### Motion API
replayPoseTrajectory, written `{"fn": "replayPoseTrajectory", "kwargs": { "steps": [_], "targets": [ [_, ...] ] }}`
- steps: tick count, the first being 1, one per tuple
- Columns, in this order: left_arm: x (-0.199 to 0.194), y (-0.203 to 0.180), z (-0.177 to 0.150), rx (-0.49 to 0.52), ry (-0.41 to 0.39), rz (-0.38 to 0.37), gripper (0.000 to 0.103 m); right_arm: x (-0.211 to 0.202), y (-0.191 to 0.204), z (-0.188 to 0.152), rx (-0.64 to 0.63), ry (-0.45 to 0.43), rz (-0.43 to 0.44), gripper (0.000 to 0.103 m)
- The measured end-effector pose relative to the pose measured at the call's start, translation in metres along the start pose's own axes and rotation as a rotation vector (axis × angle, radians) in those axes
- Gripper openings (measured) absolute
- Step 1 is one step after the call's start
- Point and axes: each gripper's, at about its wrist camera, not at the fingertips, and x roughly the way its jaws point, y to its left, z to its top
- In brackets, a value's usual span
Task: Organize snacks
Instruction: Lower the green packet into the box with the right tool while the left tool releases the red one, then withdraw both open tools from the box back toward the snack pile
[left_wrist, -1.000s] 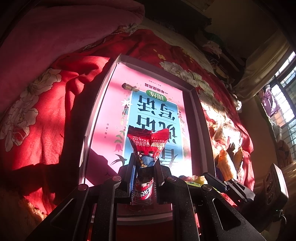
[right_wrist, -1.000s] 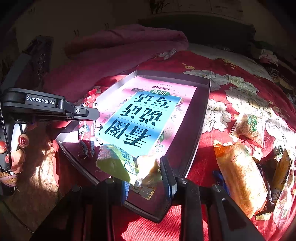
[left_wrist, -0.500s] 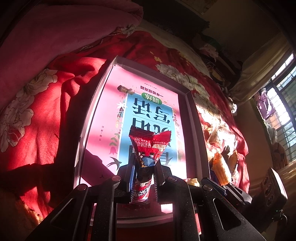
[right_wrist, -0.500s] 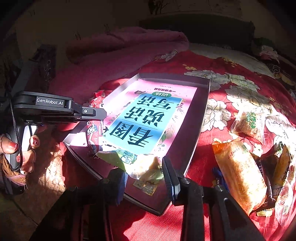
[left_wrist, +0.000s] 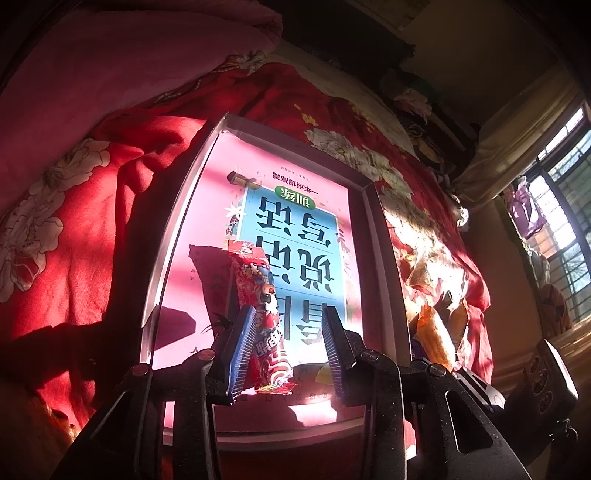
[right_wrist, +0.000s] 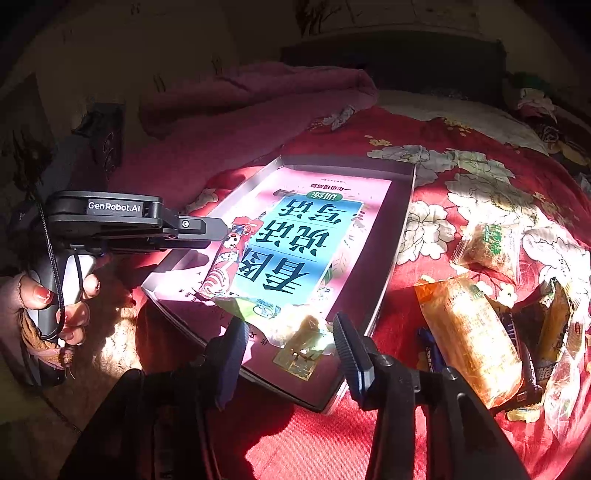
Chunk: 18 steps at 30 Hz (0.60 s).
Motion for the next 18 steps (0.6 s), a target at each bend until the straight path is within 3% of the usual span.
{"fn": "replayPoseTrajectory", "kwargs": {
  "steps": [18],
  "targets": [
    [-0.014,-0.011,0.003,0.017,-0.027,-0.008,0.061,-0.026,0.004,0.003,-0.003,-0.070,0.020,0.053]
  ]
}}
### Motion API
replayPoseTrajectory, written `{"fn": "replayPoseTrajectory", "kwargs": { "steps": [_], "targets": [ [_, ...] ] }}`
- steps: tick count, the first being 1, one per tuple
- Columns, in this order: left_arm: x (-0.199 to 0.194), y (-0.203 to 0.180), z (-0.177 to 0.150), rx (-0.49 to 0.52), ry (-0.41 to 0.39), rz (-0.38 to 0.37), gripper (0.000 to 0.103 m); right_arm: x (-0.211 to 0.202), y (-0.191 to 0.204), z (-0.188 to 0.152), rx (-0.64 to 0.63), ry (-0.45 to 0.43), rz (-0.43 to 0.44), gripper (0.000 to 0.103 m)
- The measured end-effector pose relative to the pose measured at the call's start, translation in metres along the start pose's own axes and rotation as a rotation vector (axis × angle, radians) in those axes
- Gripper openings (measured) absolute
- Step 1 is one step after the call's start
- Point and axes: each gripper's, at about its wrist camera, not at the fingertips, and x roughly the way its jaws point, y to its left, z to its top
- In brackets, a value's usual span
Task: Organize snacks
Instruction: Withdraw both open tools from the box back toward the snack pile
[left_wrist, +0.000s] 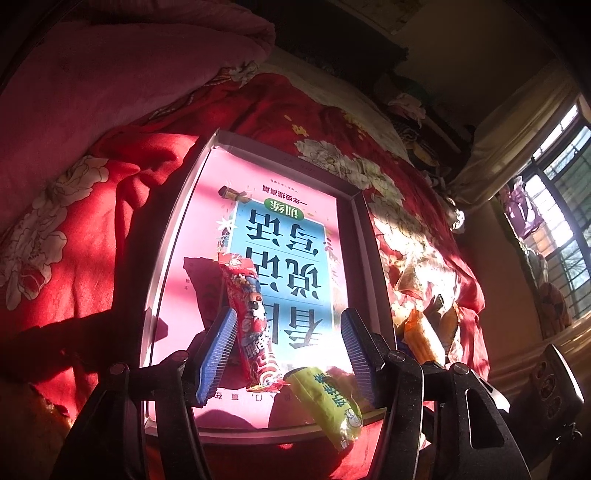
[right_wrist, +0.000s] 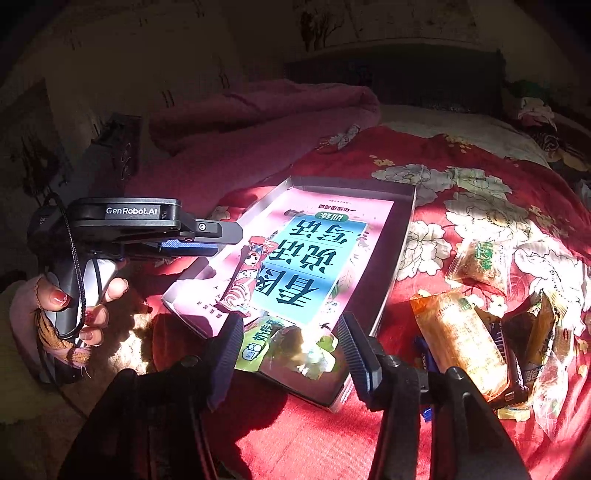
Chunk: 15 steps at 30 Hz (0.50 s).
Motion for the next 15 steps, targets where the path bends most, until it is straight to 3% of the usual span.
{"fn": "replayPoseTrajectory", "kwargs": {
  "steps": [15],
  "targets": [
    [-0.016,-0.029,-0.001,0.046,-0.022,-0.019,0.076,-0.034,-0.019,0.008,0.031,-0.108,-0.104,0.057]
  ]
}}
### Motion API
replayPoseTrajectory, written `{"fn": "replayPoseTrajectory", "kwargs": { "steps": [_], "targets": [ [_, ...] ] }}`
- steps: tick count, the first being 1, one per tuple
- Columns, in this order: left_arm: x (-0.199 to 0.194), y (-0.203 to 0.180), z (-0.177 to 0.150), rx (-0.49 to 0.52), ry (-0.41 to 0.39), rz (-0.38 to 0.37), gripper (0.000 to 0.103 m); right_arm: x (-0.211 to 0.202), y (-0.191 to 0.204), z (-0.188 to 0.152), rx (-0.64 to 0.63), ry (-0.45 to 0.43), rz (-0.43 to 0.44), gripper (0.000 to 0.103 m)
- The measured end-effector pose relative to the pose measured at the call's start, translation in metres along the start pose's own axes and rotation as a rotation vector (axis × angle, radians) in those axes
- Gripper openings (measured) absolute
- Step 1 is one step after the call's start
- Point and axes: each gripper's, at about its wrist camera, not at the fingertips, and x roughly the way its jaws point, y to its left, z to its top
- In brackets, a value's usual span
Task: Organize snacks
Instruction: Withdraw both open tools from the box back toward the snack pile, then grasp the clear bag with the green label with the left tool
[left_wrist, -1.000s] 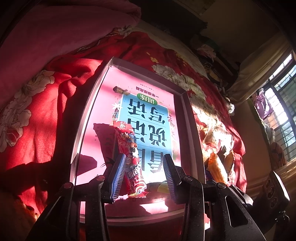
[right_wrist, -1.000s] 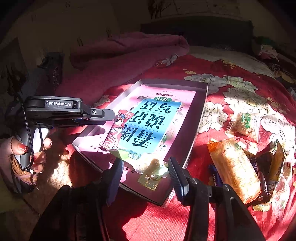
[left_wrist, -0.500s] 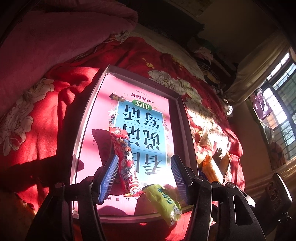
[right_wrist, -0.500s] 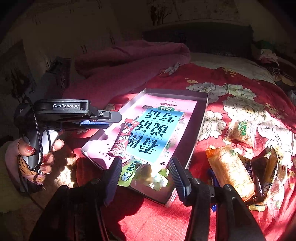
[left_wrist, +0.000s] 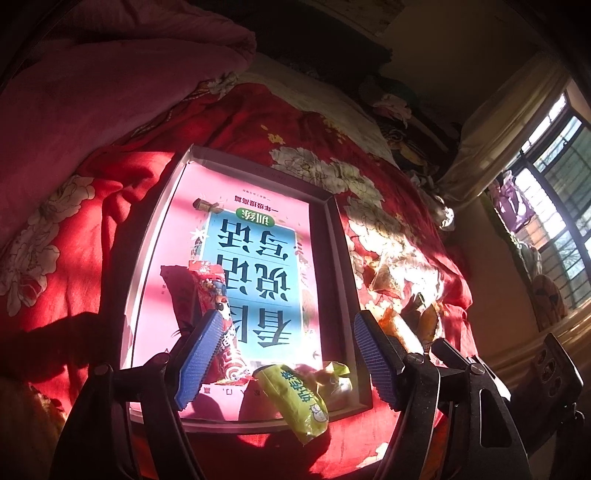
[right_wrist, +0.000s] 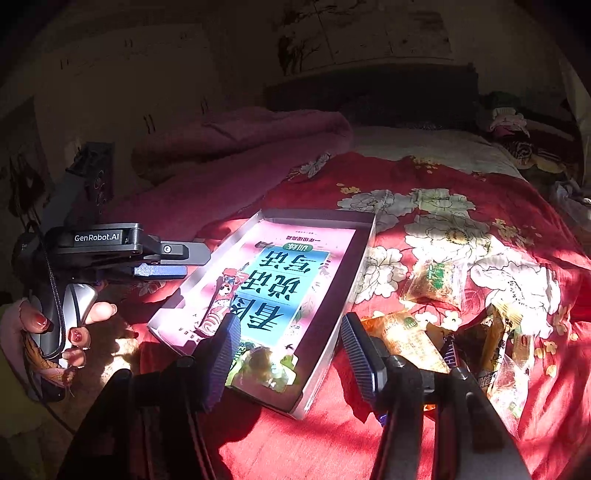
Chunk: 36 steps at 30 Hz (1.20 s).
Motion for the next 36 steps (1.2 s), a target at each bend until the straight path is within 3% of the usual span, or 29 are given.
{"fn": "replayPoseTrajectory", "kwargs": {
  "steps": [14,27,36],
  "targets": [
    [-0.007,-0.026,-0.004,0.053,-0.001,-0.035,0.077,-0.027,-0.026,-0.003,0.050,-0.043,-0.081,0.061],
    [-0.005,-0.046,-0.011,0.086,0.024,-0.065,0.077,-0.028,-0.040,-0.007,0.016,-0.005,-0.142,0.061],
    [0.008,-0.068,-0.014,0.122,0.056,-0.080,0.077,-0.022,-0.050,-0.012,0.015,0.033,-0.130,0.061]
  ]
}}
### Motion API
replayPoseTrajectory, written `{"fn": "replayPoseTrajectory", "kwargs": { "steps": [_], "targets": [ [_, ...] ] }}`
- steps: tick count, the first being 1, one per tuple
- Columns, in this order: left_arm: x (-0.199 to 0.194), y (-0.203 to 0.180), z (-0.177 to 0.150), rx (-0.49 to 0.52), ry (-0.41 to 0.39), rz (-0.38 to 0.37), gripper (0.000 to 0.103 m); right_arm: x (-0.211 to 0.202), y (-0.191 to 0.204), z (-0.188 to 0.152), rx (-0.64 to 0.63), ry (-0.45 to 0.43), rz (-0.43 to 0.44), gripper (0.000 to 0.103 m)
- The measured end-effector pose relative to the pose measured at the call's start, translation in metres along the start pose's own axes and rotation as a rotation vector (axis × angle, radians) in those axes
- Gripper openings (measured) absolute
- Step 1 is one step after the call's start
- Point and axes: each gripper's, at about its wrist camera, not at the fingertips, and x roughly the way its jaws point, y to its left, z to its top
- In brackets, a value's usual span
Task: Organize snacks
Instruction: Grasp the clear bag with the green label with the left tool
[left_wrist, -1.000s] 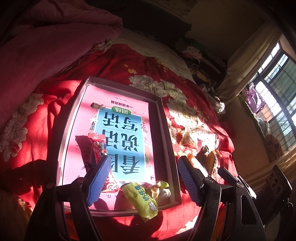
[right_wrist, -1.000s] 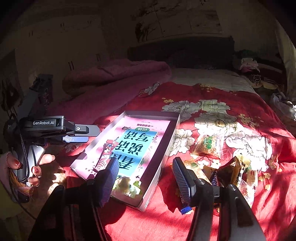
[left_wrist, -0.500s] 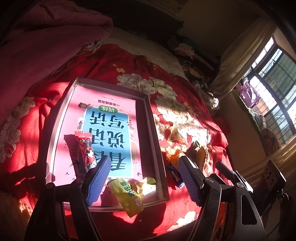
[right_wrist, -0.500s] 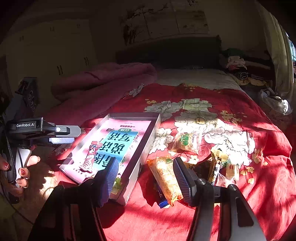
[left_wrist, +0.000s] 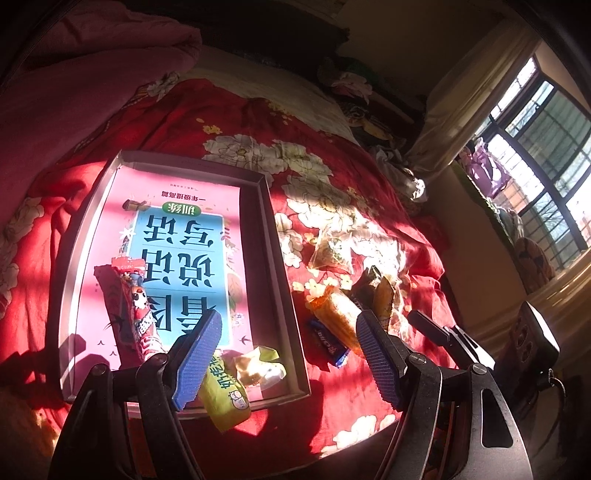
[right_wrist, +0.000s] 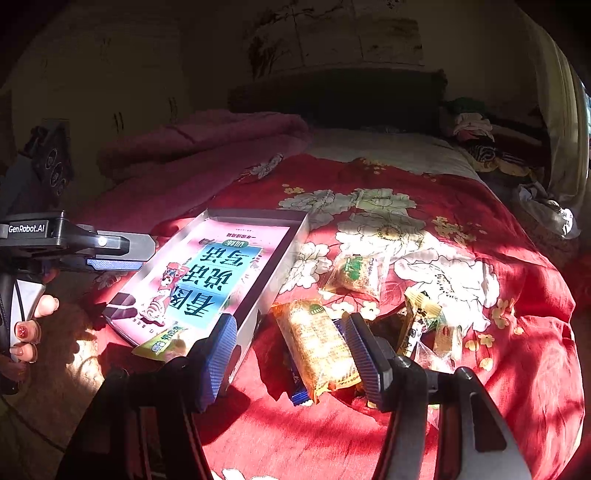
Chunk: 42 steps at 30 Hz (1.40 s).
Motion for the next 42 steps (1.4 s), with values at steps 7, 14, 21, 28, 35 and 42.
{"fn": "replayPoseTrajectory", "kwargs": {
  "steps": [7,14,21,28,35,42],
  "targets": [
    [0.020,-0.014,0.004,0.024,0.033,-0.005,0.077,0.017,-0.013,-0.004,0.011,0.056,0.012,0.061],
    [0.041,-0.025,0.010,0.046,0.069,-0.013,0.077,0.034,-0.014,-0.005,-0.041,0.097,0.027,0.061],
    [0.069,-0.037,0.022,0.077,0.116,-0.013,0.077,0.057,-0.019,-0.005,-0.058,0.146,0.045,0.061],
    [0.107,-0.037,0.037,0.069,0.173,-0.012,0.077,0.066,-0.028,-0.006,-0.039,0.154,0.055,0.061],
    [0.139,-0.048,0.050,0.098,0.213,-0.005,0.077,0.072,-0.021,-0.007,-0.074,0.160,0.070,0.057],
    [0.172,-0.059,0.063,0.132,0.257,-0.003,0.077,0.075,-0.014,-0.013,-0.116,0.184,0.083,0.038]
  ]
}}
